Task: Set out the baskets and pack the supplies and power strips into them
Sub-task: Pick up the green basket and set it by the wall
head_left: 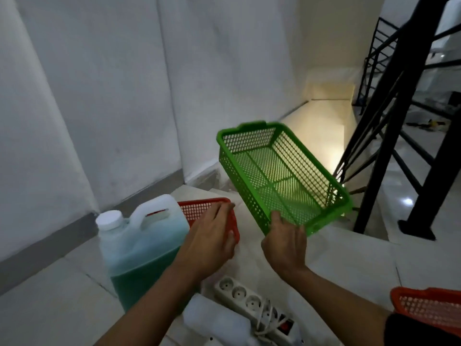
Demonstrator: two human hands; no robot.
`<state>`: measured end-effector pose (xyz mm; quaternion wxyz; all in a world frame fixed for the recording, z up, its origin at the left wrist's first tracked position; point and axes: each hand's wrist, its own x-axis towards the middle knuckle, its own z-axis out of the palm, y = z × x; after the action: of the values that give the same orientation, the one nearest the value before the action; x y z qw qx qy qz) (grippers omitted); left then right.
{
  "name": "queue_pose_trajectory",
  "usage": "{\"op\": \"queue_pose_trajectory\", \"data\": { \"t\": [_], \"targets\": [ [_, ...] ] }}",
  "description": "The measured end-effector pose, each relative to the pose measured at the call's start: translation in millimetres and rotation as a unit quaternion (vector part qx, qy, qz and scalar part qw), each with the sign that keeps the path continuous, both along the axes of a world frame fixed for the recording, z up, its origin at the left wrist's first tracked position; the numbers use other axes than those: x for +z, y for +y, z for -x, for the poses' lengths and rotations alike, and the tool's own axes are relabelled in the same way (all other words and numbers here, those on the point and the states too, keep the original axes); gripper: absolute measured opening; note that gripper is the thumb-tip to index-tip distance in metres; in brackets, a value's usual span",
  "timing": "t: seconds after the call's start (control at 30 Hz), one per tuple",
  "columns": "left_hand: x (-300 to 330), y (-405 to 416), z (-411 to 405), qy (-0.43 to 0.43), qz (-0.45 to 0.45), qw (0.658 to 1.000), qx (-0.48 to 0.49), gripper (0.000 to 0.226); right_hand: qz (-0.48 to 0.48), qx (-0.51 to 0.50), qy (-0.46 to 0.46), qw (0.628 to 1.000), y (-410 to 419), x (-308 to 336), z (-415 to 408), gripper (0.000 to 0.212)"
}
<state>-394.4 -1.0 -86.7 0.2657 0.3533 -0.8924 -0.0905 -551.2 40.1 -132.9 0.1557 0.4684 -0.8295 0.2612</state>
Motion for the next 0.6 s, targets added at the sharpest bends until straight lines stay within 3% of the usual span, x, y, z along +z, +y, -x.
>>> {"op": "queue_pose_trajectory", "data": {
  "t": [0.2,0.37,0.5,0.6],
  "targets": [
    [51.7,-8.5,-60.7,0.003,0.199,0.978,0.065,0.079,0.127,0.090,0.089,0.984,-18.3,53.3,-65.3,0.032],
    [70.8,-10.5,-149.8,-0.063,0.306,0.932,0.184,0.078,0.201,0.180,0.133,0.954,-34.2,74.3,-146.4,0.030],
    [55.5,-1.6,-241.4,-0.119,0.310,0.889,0.315,0.062,0.241,0.259,0.169,0.920,-44.6,71.2,-220.4,0.026],
    [32.0,10.5,-316.6,-0.150,0.246,0.869,0.401,0.045,0.244,0.325,0.189,0.894,-54.2,57.2,-278.7,0.028]
  ]
}}
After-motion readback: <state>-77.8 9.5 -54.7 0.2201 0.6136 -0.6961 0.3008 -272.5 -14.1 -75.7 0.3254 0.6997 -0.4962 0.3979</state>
